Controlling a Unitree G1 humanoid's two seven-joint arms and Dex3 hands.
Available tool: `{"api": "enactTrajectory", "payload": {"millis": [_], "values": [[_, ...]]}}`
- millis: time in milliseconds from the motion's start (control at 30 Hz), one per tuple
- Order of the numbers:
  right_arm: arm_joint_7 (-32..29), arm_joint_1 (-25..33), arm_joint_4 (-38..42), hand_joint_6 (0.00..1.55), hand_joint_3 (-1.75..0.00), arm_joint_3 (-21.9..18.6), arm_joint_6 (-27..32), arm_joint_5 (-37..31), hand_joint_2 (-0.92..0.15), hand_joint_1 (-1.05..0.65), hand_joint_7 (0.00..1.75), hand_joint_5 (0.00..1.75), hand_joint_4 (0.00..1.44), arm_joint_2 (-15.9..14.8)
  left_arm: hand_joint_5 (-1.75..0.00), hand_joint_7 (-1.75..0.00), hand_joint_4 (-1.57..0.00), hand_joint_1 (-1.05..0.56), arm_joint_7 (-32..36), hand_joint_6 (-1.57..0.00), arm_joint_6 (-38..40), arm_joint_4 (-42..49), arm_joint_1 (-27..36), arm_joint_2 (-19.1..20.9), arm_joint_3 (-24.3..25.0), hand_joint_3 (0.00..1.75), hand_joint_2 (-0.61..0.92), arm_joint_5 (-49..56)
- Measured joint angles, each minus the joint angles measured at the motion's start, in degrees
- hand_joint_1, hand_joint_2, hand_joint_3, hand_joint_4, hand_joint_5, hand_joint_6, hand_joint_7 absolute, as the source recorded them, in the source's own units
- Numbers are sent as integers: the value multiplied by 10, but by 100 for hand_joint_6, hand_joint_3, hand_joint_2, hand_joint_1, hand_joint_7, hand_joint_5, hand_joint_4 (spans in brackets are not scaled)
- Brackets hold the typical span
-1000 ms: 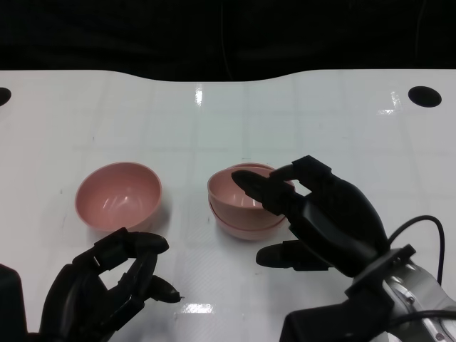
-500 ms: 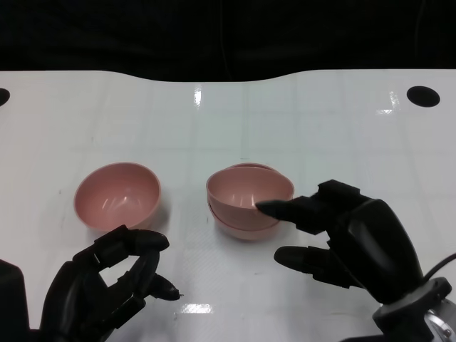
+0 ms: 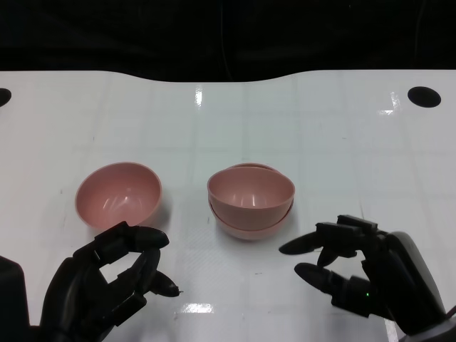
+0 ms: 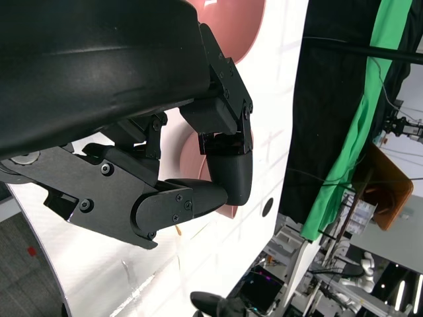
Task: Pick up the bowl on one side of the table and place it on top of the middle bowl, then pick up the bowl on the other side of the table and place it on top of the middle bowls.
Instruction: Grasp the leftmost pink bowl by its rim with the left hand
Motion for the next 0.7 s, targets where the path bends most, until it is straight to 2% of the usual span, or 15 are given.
{"api": "enactTrajectory", "payload": {"millis": [100,267,400,567,700], "values": [[26,16,-6,87,-122,-11,1,38,-36,-1,85,129,78,7,-147,-119,-76,-18,1,-75,2,0,0,0,1,75,72,-2],[73,37,-27,87,-127,-23,20,102,-38,2,91,140,78,22,-148,-122,-75,-18,2,-74,2,0,-1,0,1,77,70,-2],[101,59,-50,84,-126,-37,54,136,-42,4,104,149,80,36,-147,-122,-75,-19,3,-74,3,0,-2,0,1,76,71,-2],[122,85,-87,81,-122,-48,98,154,-46,3,115,149,84,44,-145,-121,-74,-18,11,-73,9,-3,-3,0,1,73,73,-2],[133,105,-104,79,-121,-55,129,173,-47,0,124,156,85,59,-145,-121,-76,-18,14,-74,11,-4,-3,0,1,72,73,-2]]}}
